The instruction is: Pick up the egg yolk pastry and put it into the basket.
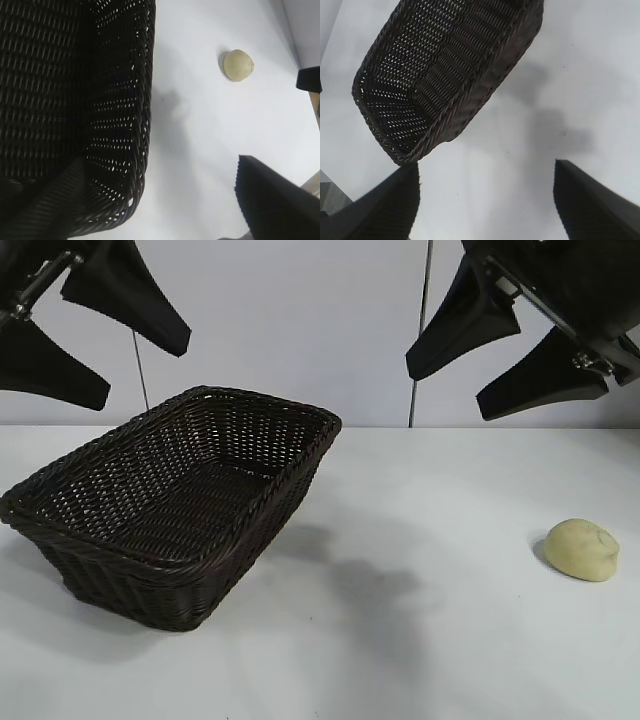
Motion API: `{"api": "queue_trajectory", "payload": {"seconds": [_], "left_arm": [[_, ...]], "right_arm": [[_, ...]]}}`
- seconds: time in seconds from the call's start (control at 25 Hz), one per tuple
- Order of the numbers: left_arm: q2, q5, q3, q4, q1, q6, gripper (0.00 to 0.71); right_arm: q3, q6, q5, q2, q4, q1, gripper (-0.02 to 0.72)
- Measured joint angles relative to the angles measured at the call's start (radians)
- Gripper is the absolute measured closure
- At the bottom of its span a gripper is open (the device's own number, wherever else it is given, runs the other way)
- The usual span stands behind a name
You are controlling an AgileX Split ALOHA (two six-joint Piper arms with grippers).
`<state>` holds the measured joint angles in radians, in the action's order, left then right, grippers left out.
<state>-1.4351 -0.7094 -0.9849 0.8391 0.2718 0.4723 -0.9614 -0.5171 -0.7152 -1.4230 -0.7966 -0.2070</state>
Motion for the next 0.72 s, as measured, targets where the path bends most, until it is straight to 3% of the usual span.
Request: {"api": "queue_trajectory", "payload": {"seconds": [0.12,0.48,0.72], "left_arm": [[0.000,-0.001,0.000,0.001,0.000,-0.063,0.114],[0.000,-0.050,0.000,-0.011,0.000,-0.528,0.114],[0.000,-0.093,0.000,-0.222,0.000,-0.832,0.114]], "right_arm": [[0.000,0.000,0.001,0.000,0.000,0.000,0.164],[0.000,0.000,0.009,0.000,0.000,0.000,0.164],[0.000,0.000,0.009,0.000,0.000,0.000,0.164]]}}
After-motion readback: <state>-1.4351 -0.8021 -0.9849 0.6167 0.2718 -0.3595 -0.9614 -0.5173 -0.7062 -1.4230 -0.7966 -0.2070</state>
